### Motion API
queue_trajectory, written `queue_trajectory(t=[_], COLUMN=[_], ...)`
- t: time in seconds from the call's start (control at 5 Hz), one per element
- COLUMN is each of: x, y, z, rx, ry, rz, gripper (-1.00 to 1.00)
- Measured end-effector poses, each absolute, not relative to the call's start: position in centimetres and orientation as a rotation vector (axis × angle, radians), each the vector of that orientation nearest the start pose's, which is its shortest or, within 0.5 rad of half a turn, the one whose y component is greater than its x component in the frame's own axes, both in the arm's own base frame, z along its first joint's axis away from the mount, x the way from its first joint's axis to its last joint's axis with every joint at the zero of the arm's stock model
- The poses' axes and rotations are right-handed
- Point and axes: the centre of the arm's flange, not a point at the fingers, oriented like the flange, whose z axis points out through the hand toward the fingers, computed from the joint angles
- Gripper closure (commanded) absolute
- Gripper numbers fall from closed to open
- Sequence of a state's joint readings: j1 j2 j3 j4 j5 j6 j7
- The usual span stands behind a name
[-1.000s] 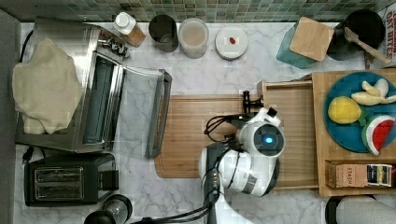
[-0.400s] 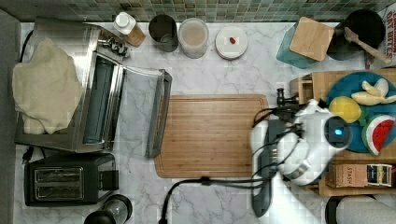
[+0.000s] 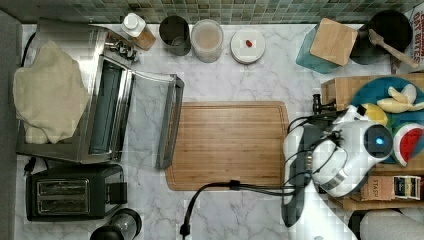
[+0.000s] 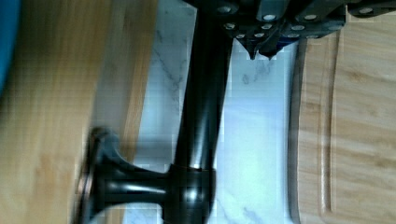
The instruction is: Close the drawer.
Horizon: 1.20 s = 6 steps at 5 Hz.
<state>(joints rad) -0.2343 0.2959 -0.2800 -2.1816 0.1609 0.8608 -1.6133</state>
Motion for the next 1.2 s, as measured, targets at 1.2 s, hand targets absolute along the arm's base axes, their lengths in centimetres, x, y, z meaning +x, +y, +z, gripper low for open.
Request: queue_trajectory(t=[1.2], x=[49.41], y=[-26.5], z=[25.48], rx=[-3.146], ry=[-0.259], rz=[-0.003], gripper=[1.0])
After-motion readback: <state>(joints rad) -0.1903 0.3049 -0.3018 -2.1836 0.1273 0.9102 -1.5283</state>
